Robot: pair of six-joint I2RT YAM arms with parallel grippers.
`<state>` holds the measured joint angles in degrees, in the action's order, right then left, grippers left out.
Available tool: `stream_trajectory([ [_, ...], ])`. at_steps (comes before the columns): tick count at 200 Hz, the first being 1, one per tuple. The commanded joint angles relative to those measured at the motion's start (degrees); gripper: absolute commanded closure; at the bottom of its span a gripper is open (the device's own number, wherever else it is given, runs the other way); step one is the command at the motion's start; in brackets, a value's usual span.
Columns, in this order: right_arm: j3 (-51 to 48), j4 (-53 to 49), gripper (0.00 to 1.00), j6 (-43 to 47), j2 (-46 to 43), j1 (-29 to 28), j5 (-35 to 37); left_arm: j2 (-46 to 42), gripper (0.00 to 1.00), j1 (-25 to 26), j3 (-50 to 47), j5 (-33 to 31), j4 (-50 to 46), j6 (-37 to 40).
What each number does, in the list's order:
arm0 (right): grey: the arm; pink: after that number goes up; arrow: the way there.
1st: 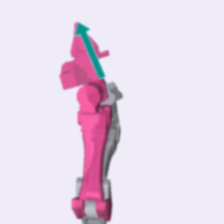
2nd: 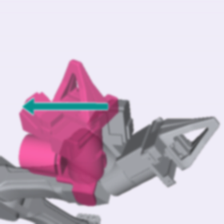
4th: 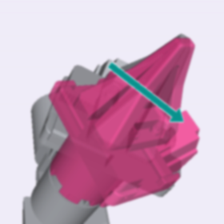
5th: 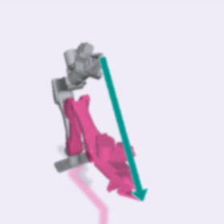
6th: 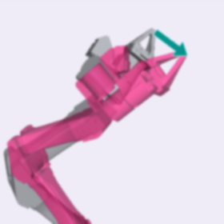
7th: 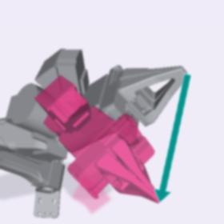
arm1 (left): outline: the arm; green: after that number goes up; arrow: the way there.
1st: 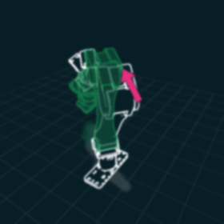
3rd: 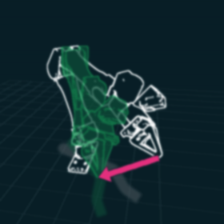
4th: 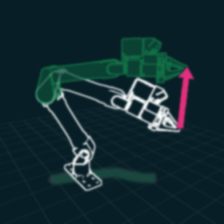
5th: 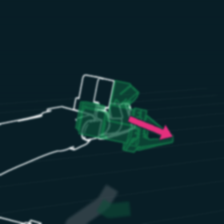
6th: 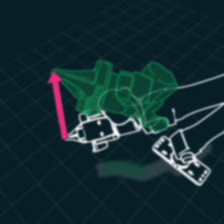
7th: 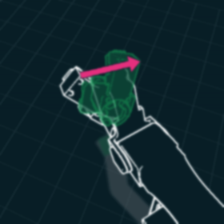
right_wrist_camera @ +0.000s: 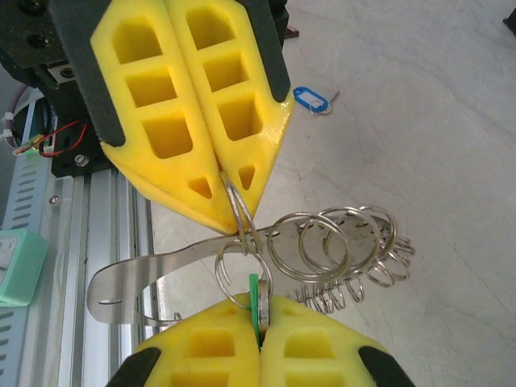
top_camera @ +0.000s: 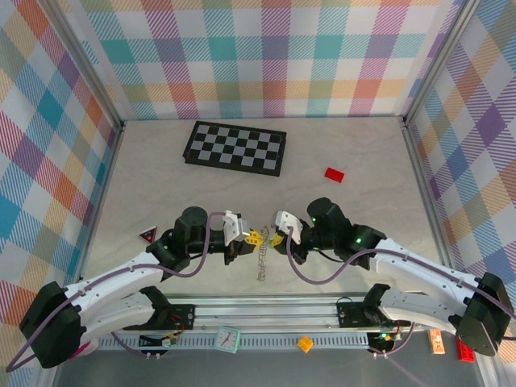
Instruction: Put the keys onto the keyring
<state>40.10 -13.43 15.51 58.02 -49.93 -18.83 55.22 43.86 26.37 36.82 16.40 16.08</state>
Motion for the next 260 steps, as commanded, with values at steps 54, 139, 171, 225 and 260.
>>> stream_trajectory([
  [54,5.9,-6.3,1.00,3.4,5.5,-2.5,1.1,-0.3,1.00,0.3,1.3,1.5,0.6,0.9],
  [139,7.3,-6.3,1.00,4.0,9.3,-4.7,0.7,-0.3,1.00,0.4,0.6,1.1,2.7,0.5],
  [171,6.9,-5.8,1.00,3.5,8.8,-4.7,3.0,-0.4,1.00,0.4,0.4,1.0,2.8,0.5],
  [225,0.1,-3.8,0.66,6.0,-3.0,-3.0,4.5,-1.1,1.00,0.3,-0.5,1.2,2.9,1.9],
  [260,-1.4,0.7,0.68,4.2,-6.0,-2.5,0.0,-1.6,1.00,0.4,-1.6,2.8,5.2,2.4],
])
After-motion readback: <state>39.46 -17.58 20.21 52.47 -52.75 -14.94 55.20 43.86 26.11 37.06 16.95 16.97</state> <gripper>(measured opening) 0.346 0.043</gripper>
